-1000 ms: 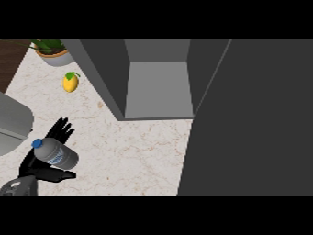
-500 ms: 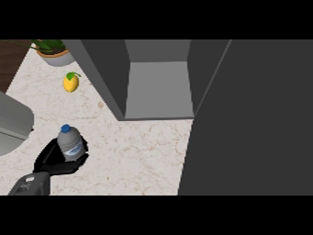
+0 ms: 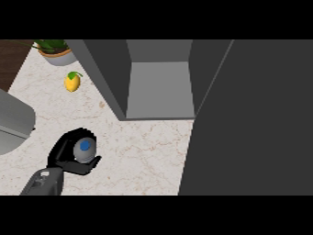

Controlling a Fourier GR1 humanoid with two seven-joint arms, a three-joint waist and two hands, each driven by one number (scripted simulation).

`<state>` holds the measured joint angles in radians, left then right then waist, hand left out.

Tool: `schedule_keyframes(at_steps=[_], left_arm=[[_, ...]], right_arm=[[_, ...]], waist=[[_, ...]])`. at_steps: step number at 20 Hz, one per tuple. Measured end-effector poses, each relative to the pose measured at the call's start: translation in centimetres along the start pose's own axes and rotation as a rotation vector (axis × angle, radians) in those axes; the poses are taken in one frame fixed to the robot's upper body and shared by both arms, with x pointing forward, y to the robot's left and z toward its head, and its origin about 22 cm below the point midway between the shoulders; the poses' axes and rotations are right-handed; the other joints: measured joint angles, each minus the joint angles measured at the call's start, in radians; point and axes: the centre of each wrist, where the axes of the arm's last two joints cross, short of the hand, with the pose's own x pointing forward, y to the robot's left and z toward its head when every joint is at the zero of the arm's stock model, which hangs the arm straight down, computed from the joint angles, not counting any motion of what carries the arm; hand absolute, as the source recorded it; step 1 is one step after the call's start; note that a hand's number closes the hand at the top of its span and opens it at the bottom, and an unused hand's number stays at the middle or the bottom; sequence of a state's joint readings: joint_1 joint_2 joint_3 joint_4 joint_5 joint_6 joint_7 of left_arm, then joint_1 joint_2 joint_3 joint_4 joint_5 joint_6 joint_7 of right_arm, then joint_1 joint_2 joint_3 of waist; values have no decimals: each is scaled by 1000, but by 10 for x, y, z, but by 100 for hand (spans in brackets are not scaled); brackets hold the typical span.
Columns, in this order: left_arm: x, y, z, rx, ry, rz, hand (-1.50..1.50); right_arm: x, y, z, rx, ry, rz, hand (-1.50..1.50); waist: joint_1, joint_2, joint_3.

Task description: Pick up the bottled water, place it into the cabinet and close the cabinet

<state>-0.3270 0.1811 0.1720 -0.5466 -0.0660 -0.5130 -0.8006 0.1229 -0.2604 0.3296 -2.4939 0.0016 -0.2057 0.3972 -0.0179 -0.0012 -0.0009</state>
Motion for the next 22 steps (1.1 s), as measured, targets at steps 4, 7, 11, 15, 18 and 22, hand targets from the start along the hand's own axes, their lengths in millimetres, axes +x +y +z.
schedule_keyframes(at_steps=[4, 7, 11, 15, 18, 22], left_arm=[[-7, -35, -27, 101, -82, 9, 150], [-12, -55, -39, 151, -128, 48, 150], [-9, -77, -62, 150, -166, 97, 150], [0, -85, -78, 170, -157, 121, 150], [1, -86, -77, 211, -143, 127, 150], [3, -90, -77, 250, -123, 140, 150]], right_arm=[[-1, -10, 1, -30, 0, 47, -150], [-2, -23, 2, -56, -5, 93, -150], [-4, -35, 7, -79, -10, 121, -150], [-5, -47, 10, -103, -10, 143, -150], [-5, -54, 11, -112, -14, 156, -150], [-8, -61, 12, -126, -8, 153, -150]], waist=[[-2, 0, 1], [-4, 0, 1], [-8, -1, 1], [-7, -2, 2], [-11, -3, 4], [-12, -4, 5]])
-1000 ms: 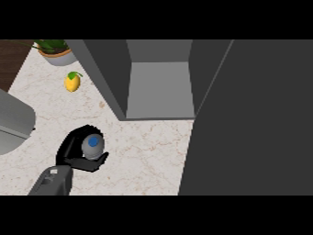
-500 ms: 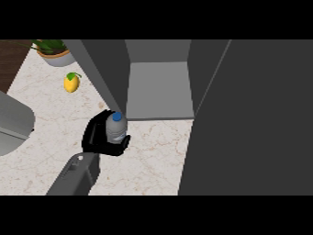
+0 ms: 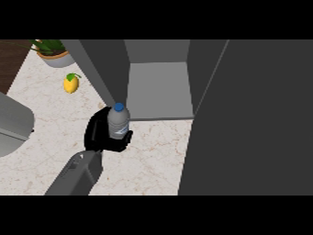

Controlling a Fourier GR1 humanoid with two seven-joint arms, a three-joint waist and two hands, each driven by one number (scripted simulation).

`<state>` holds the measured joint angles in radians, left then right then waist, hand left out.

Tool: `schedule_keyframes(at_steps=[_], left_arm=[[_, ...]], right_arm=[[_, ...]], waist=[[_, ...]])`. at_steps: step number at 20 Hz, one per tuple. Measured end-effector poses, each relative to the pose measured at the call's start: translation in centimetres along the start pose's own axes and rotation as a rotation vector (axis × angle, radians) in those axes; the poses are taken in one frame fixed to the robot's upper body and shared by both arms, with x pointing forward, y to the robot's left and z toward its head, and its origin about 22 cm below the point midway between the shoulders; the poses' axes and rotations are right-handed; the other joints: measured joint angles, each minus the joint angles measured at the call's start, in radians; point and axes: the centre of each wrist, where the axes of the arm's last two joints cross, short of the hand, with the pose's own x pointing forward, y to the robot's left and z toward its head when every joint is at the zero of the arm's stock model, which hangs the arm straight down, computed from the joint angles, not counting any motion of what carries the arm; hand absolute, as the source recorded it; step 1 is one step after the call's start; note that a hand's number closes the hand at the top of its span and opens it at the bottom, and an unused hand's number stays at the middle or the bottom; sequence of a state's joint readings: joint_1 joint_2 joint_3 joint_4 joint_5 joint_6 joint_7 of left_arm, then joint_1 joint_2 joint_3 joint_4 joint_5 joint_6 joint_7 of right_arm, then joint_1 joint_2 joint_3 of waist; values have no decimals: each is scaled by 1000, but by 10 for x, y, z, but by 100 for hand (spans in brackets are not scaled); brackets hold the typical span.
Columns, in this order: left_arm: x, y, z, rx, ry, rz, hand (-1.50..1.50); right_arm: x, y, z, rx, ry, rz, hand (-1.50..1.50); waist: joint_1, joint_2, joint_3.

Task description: Pick up the bottled water, place it into the cabinet and close the cabinet

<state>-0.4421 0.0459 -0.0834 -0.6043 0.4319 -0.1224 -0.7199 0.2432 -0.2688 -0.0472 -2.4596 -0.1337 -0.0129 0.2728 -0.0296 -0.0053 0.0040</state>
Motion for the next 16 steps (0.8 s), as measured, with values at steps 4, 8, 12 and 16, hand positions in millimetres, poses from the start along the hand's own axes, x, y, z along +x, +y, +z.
schedule_keyframes(at_steps=[4, 8, 12, 16], left_arm=[[2, -4, 1, 37, 10, -16, 150], [4, -3, 2, 83, 11, -48, 150], [6, -3, 4, 124, 13, -61, 150], [7, -6, 5, 170, 9, -93, 150]], right_arm=[[-9, -9, -3, 3, -1, -10, -150], [-13, -15, -4, 10, -4, -33, -150], [-17, -20, -4, 22, -3, -68, -150], [-19, -26, -6, 36, -7, -97, -150]], waist=[[-1, 0, 1], [-14, -1, 2], [-25, -1, 4], [-34, -2, 5]])
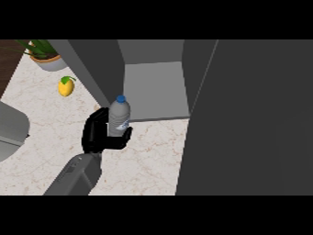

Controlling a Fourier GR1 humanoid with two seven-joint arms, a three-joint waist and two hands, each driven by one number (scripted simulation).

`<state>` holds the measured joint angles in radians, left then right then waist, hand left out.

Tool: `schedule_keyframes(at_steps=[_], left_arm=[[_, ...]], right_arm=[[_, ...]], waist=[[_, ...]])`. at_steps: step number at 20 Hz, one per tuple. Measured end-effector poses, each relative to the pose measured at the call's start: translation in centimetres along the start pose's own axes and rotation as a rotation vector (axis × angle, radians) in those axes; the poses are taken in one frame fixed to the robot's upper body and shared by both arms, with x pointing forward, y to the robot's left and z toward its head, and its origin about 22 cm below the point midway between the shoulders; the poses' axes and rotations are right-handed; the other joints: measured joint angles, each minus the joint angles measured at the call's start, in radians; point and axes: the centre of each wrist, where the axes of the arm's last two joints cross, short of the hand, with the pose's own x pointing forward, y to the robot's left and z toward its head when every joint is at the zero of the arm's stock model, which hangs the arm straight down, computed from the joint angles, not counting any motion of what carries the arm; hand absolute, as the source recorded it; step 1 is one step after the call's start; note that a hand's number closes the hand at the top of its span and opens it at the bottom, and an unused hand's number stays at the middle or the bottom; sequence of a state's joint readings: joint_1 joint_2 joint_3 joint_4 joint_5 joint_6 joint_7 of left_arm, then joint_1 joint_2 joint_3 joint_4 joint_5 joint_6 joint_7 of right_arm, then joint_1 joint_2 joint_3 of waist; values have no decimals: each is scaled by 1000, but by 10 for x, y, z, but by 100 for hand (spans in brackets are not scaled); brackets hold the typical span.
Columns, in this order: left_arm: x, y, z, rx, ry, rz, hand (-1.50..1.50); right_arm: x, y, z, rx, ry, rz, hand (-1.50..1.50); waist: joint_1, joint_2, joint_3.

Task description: Pick up the bottled water, place it into the cabinet and close the cabinet

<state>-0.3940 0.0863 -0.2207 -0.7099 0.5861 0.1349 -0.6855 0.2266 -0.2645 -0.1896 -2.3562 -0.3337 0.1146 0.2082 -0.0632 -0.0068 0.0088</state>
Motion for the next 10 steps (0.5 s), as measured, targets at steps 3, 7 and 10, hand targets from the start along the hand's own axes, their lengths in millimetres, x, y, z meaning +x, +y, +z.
schedule_keyframes(at_steps=[3, 7, 10], left_arm=[[1, -1, 2, 39, -7, -33, 150], [1, -3, 3, 89, -19, -78, 150], [2, -4, 5, 119, -30, -117, 150]], right_arm=[[0, -5, -1, 10, -8, -14, -150], [0, -12, -3, 24, -20, -35, -150], [1, -16, -4, 40, -27, -45, -150]], waist=[[-7, -1, 1], [-16, -1, 3], [-24, 0, 4]])
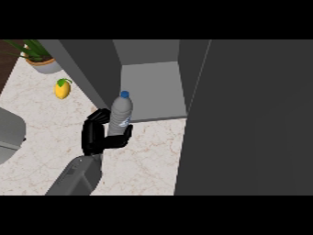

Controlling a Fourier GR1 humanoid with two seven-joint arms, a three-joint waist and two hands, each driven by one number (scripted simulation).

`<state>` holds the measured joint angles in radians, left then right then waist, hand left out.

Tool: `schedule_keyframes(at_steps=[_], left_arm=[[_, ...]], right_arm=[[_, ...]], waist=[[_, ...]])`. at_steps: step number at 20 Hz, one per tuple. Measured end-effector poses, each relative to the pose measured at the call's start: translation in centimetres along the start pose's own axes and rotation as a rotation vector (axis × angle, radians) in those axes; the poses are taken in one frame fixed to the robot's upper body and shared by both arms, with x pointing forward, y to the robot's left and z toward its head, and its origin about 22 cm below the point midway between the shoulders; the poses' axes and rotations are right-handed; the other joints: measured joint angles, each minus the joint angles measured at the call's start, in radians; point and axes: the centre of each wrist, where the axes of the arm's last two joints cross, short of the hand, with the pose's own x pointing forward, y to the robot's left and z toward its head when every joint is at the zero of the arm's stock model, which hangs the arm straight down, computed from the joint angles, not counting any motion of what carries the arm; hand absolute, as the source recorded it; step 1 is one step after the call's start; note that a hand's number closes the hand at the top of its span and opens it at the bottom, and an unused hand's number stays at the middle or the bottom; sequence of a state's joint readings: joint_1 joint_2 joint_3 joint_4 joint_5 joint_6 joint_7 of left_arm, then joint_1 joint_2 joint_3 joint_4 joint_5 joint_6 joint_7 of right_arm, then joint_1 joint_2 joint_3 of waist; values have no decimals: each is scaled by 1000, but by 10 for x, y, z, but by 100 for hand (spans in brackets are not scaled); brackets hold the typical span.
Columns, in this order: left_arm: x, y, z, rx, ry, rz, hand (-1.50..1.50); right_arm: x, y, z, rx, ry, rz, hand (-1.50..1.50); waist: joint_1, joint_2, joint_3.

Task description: Pick up the bottled water, place it into the cabinet and close the cabinet

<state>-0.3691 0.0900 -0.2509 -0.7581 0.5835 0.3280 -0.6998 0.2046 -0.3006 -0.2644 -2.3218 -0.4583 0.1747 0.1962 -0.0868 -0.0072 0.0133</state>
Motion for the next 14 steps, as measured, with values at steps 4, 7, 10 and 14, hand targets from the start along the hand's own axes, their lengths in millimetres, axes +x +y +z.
schedule_keyframes(at_steps=[4, 7, 10, 14], left_arm=[[1, -2, 2, 50, -9, -36, 150], [1, -3, 4, 85, -22, -70, 150], [1, -3, 6, 109, -35, -103, 150], [1, -4, 7, 141, -53, -155, 150]], right_arm=[[0, -8, -2, 14, -8, -21, -150], [1, -12, -3, 25, -10, -30, -150], [0, -16, -4, 31, -14, -44, -150], [1, -21, -5, 34, -17, -51, -150]], waist=[[-10, 1, 2], [-18, 2, 3], [-26, 3, 5], [-33, 4, 5]])
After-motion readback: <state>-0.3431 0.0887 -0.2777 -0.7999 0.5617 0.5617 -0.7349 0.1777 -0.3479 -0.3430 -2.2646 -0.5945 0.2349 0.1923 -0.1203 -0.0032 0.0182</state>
